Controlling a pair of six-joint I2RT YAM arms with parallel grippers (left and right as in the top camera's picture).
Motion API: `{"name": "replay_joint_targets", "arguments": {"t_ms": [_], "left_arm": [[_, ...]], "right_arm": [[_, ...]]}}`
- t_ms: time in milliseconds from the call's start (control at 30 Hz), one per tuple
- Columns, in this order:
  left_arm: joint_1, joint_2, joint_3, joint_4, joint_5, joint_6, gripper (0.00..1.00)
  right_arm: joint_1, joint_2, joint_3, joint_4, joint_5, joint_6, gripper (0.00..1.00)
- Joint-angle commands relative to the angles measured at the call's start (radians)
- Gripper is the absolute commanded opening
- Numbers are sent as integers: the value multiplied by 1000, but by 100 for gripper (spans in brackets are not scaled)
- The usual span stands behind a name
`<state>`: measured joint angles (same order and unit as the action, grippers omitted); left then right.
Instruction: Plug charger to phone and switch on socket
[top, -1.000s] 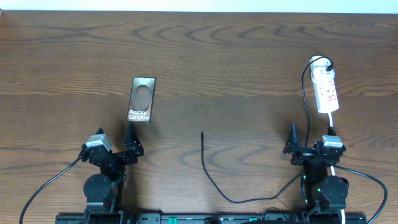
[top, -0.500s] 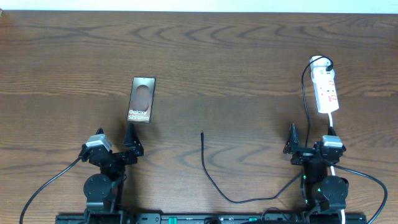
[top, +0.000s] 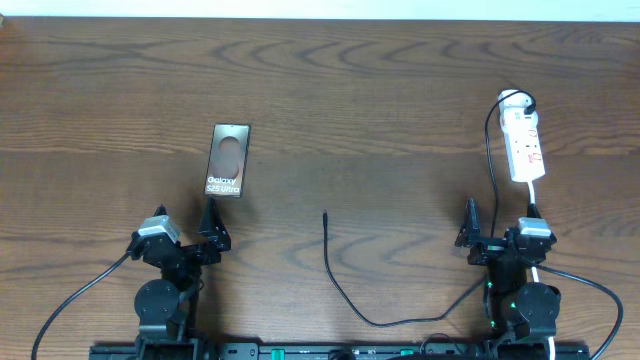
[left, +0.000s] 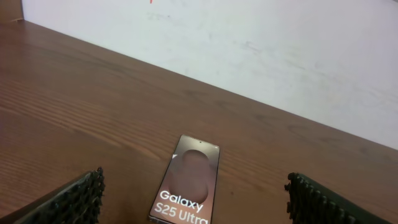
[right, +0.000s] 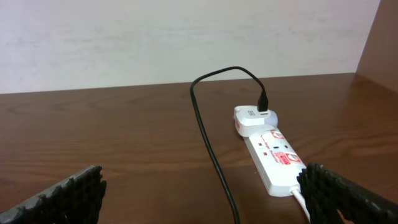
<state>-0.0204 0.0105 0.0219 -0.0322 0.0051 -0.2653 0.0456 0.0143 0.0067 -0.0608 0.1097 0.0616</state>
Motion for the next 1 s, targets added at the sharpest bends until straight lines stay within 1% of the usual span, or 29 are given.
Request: {"name": "replay_joint_targets", "arguments": {"t_ms": [0,667,833,967], "left_arm": [[5,-6,-18,-41,-14,2,92],[5,-6,-18,-34,-21,2,92],[4,-6,-17,-27,9,-1,92],[4,-6,16,-28,10,23,92]], "right_arm": [[8,-8,-1,-2,18,12,99],[8,-8,-1,-2,18,12,99],[8,-8,-1,-2,18,12,99],[8,-8,-1,-2,18,12,99]]}}
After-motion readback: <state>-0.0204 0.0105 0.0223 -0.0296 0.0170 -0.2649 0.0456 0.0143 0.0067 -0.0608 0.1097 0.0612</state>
